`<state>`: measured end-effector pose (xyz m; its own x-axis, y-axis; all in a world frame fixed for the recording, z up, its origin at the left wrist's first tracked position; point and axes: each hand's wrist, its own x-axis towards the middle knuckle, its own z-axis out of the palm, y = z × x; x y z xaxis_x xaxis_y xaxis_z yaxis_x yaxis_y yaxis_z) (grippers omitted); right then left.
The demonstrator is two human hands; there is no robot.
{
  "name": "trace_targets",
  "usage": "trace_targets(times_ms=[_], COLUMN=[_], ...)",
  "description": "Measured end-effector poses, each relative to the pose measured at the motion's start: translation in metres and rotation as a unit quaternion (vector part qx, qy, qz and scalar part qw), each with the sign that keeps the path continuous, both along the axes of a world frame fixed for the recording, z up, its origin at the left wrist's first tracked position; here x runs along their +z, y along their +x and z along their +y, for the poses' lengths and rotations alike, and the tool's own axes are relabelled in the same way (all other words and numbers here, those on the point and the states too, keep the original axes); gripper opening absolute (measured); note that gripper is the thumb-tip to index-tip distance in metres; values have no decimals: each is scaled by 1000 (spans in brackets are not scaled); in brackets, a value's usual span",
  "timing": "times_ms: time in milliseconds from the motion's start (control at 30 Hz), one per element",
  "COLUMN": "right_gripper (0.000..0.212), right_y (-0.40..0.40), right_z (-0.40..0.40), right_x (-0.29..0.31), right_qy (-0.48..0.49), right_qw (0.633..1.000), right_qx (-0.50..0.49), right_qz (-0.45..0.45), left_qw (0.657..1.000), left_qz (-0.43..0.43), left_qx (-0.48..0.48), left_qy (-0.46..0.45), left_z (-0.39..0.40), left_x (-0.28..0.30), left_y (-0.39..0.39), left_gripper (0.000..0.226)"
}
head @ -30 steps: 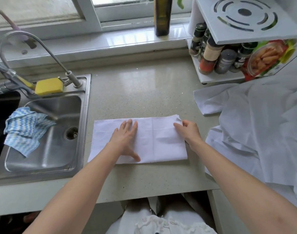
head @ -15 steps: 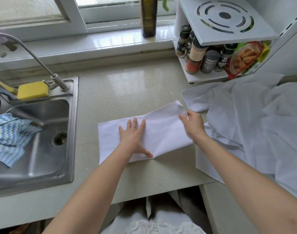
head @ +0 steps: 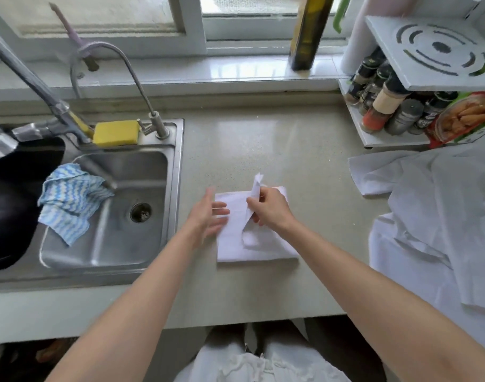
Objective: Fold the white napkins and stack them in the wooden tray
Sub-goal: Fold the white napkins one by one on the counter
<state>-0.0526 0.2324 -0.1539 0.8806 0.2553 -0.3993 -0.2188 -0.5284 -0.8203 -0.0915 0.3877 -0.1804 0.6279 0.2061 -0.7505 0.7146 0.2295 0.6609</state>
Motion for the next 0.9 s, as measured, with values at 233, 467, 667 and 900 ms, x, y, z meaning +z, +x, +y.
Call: trace_targets(times_ms=[233,467,667,900], right_gripper=[20,14,22,36], right_y=[-18,-15,13,52], right_z=[33,10,-10,-11], right_x=[-47,-49,-52,-58], right_qy=[-145,-112,-231,-290], right_qw=[985,981,942,897], right_qx=[98,157,161,251], right_qz=[-10,-21,-184,-219], left_qw=[999,983,961,934], left_qz=[15,-59,-64,-100], left_qx=[-33,-135,-138,-139], left_qy=[-21,107,229,315], left_z=[11,8,7,11], left_x=[-12,-19,-25,-29], left_y=[9,28,42,43], left_gripper=[64,27,24,11])
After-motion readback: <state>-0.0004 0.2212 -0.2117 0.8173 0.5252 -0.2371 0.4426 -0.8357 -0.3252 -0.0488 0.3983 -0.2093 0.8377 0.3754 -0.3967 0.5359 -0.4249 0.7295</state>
